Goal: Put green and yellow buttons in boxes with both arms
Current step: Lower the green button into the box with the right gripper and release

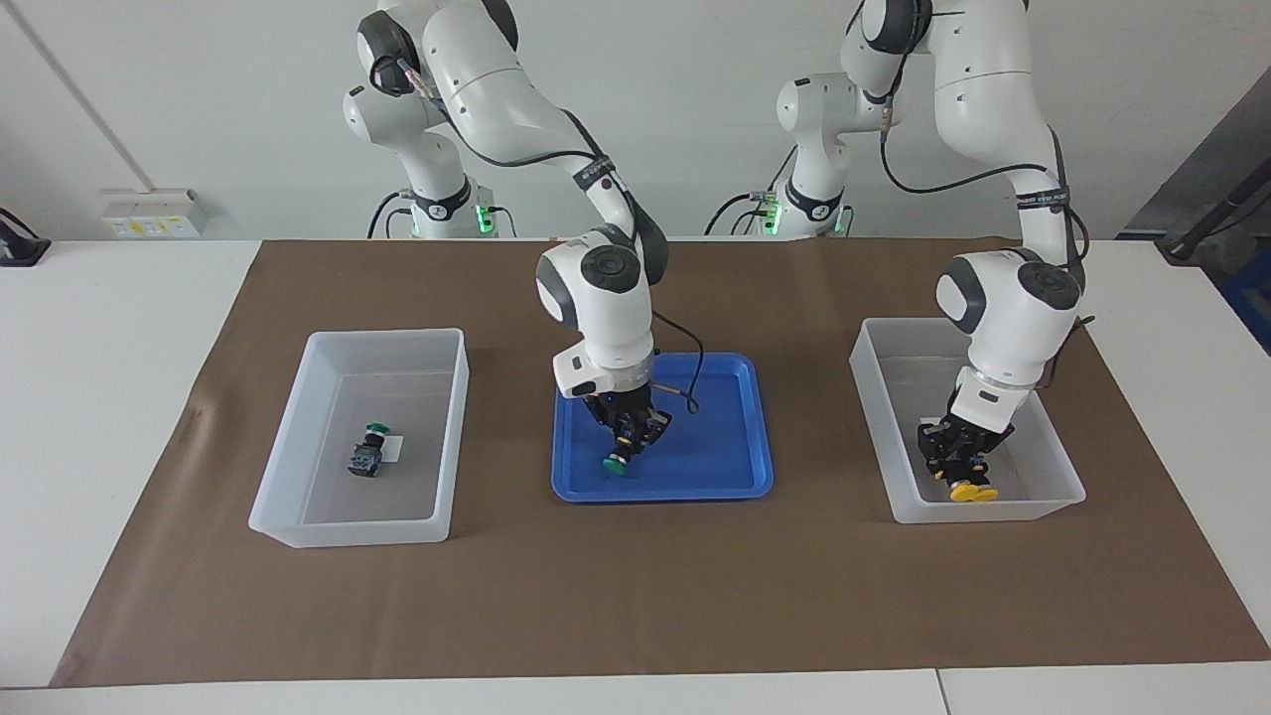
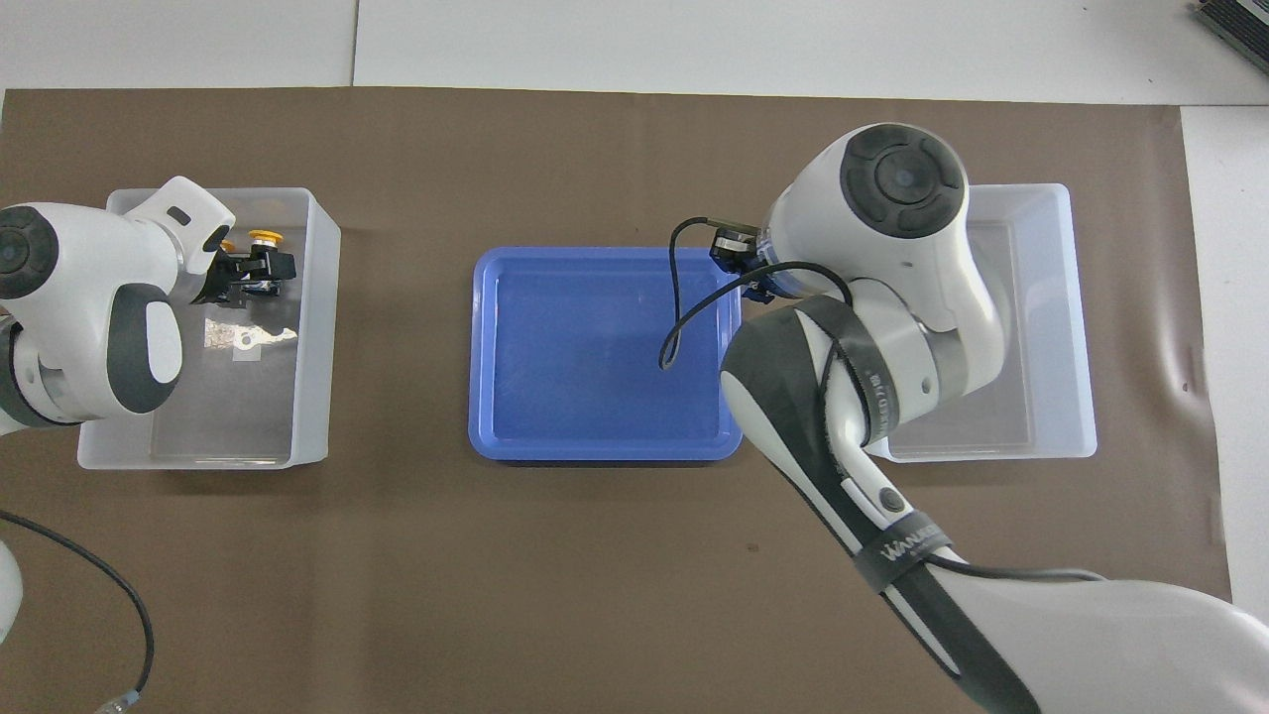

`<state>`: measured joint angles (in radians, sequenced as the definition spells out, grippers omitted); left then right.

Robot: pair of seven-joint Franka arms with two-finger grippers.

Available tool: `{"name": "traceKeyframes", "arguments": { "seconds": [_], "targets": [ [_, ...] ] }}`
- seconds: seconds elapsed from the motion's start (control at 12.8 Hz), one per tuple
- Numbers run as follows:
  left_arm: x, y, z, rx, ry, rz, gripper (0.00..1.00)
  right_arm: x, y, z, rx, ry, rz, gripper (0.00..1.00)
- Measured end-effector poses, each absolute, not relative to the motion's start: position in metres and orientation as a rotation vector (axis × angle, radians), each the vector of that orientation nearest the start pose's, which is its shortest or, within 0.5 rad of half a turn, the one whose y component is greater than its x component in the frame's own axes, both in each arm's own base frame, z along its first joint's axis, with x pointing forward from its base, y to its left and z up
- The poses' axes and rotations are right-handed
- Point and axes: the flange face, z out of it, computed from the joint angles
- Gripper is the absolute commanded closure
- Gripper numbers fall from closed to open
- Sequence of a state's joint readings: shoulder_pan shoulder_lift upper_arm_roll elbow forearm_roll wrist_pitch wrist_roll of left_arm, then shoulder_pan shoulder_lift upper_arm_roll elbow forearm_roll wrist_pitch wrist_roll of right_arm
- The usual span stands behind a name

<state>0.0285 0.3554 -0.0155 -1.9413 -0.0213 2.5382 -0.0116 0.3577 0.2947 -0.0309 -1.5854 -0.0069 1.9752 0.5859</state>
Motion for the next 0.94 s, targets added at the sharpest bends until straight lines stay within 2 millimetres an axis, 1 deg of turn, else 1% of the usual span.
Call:
{"name": "traceKeyframes", "arguments": {
  "seconds": [0.08, 0.16, 0.31, 0.39, 0.47, 0.62, 0.7, 0.78, 0.94],
  "targets": [
    [0.640, 0.008, 0.329, -3.136, -0.055, -0.391, 0.00, 0.627, 0.186, 0.481, -3.103, 0.317, -0.138, 1.00],
    [0.640, 0.007, 0.335, -3.135, -0.040, -0.397, 0.00, 0.631, 0.159, 0.477, -3.119, 0.239, -0.125, 1.00],
    [0.635, 0.007, 0.356, -3.137, -0.004, -0.366, 0.00, 0.638, 0.098, 0.452, -3.145, 0.091, -0.083, 1.00],
    [0.631, 0.006, 0.370, -3.138, 0.024, -0.348, 0.00, 0.637, 0.076, 0.437, -3.149, 0.048, -0.075, 1.00],
    [0.627, 0.006, 0.386, -3.137, 0.052, -0.336, 0.00, 0.634, 0.060, 0.419, -3.151, 0.023, -0.074, 1.00],
    [0.617, 0.006, 0.419, -3.135, 0.097, -0.315, 0.00, 0.617, 0.050, 0.380, -3.151, -0.037, -0.076, 1.00],
    [0.611, 0.005, 0.438, -3.136, 0.121, -0.297, 0.00, 0.608, 0.046, 0.366, -3.151, -0.072, -0.068, 1.00],
    [0.605, 0.005, 0.459, -3.137, 0.140, -0.277, 0.00, 0.598, 0.041, 0.356, -3.151, -0.098, -0.050, 1.00],
    [0.591, 0.001, 0.504, -3.139, 0.165, -0.249, 0.00, 0.584, 0.033, 0.345, -3.151, -0.111, -0.025, 1.00]
  ]
}}
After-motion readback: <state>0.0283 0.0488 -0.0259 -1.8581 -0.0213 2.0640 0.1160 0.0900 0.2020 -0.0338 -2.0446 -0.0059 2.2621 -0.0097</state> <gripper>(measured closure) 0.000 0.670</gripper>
